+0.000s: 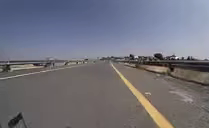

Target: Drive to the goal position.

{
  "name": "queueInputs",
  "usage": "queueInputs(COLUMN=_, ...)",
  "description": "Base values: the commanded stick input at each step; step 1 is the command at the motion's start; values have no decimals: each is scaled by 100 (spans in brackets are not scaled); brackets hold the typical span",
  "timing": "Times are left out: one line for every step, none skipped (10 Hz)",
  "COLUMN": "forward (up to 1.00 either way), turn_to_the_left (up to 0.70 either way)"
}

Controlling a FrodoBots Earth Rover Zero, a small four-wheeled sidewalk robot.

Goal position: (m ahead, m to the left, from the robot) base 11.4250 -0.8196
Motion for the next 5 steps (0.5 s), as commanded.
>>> queueInputs(forward=100, turn_to_the_left=0)
queueInputs(forward=100, turn_to_the_left=0)
queueInputs(forward=100, turn_to_the_left=0)
queueInputs(forward=100, turn_to_the_left=0)
queueInputs(forward=100, turn_to_the_left=0)
